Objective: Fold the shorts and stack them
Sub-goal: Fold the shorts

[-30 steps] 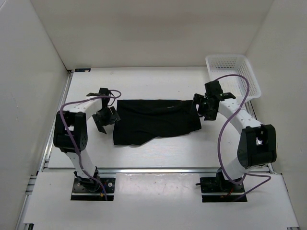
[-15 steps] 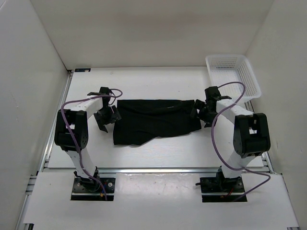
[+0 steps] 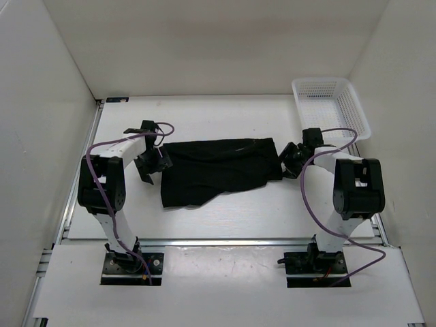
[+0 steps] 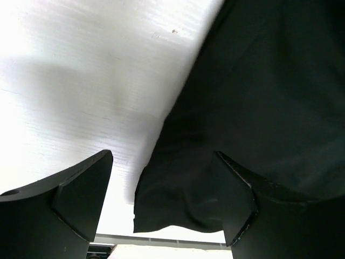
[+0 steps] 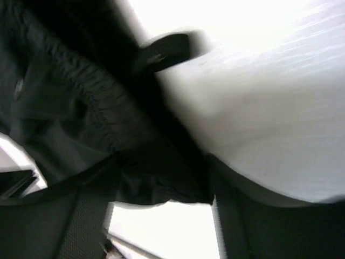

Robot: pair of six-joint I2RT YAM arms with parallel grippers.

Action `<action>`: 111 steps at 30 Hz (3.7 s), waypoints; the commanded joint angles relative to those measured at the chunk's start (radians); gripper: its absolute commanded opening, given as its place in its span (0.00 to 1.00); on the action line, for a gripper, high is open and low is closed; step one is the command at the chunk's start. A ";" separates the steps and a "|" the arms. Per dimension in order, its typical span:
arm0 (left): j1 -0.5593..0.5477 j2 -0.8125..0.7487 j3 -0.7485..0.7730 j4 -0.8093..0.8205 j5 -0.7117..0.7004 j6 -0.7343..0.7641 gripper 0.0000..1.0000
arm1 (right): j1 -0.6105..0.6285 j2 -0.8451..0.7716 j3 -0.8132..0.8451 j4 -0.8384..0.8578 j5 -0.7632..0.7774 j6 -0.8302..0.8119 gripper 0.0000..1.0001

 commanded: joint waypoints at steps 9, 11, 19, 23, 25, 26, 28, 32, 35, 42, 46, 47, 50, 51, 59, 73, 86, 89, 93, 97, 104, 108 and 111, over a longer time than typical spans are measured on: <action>0.001 0.005 0.040 0.001 0.003 0.010 0.84 | 0.016 0.001 0.033 -0.096 0.218 -0.022 0.00; 0.001 0.005 0.040 0.001 0.003 0.010 0.84 | 0.016 -0.026 0.070 -0.133 0.252 -0.051 0.00; 0.001 -0.040 0.040 -0.019 0.022 0.010 0.84 | 0.052 -0.106 0.194 -0.334 0.439 -0.177 0.00; 0.001 -0.050 0.062 -0.029 0.031 0.010 0.84 | 0.117 -0.129 0.272 -0.393 0.526 -0.220 0.00; 0.001 -0.050 0.073 -0.042 0.031 0.010 0.84 | 0.174 -0.129 0.332 -0.417 0.582 -0.232 0.00; 0.001 -0.038 0.085 -0.042 0.031 0.010 0.84 | 0.221 -0.129 0.354 -0.436 0.602 -0.244 0.00; 0.001 -0.038 0.094 -0.052 0.031 0.010 0.84 | 0.272 -0.129 0.430 -0.458 0.635 -0.259 0.00; 0.001 -0.073 0.120 -0.086 0.040 0.010 0.84 | 0.431 -0.057 0.581 -0.529 0.738 -0.295 0.00; 0.029 -0.115 0.200 -0.173 0.040 0.010 0.84 | 0.534 -0.010 0.682 -0.552 0.809 -0.304 0.00; 0.161 -0.129 0.445 -0.356 0.063 0.019 0.84 | 0.773 0.131 0.920 -0.592 0.902 -0.350 0.00; 0.234 -0.129 0.433 -0.356 0.088 0.019 0.84 | 0.914 0.262 1.049 -0.601 0.925 -0.393 0.00; 0.244 -0.138 0.418 -0.344 0.088 0.019 0.84 | 0.933 0.288 1.072 -0.601 0.925 -0.393 0.00; 0.267 -0.138 0.355 -0.303 0.117 0.019 0.82 | 1.002 0.394 1.162 -0.590 0.905 -0.419 0.00; 0.267 -0.150 0.340 -0.290 0.129 0.019 0.82 | 1.019 0.417 1.205 -0.578 0.905 -0.436 0.00; 0.300 -0.130 0.310 -0.281 0.097 0.029 0.82 | 1.133 0.474 1.302 -0.399 0.743 -0.525 0.75; 0.094 -0.138 0.083 -0.125 0.253 0.167 0.96 | 0.708 -0.163 0.367 -0.236 0.506 -0.234 0.98; -0.034 0.089 0.178 -0.097 0.134 0.216 0.99 | 0.619 -0.261 0.225 -0.254 0.456 -0.212 0.98; -0.060 0.098 0.178 -0.076 0.167 0.216 0.99 | 0.619 -0.261 0.225 -0.254 0.456 -0.212 0.98; -0.071 0.078 0.178 -0.060 0.255 0.237 0.91 | 0.609 -0.261 0.234 -0.254 0.456 -0.212 0.98; -0.071 0.088 0.178 -0.060 0.319 0.256 0.76 | 0.609 -0.261 0.234 -0.254 0.456 -0.212 0.98; -0.071 0.097 0.188 -0.060 0.371 0.256 0.50 | 0.609 -0.270 0.234 -0.263 0.465 -0.212 1.00; -0.071 0.088 0.197 -0.060 0.381 0.247 0.77 | 0.591 -0.240 0.245 -0.263 0.450 -0.212 1.00; -0.071 0.088 0.197 -0.060 0.371 0.247 0.94 | 0.582 -0.166 0.288 -0.239 0.357 -0.212 1.00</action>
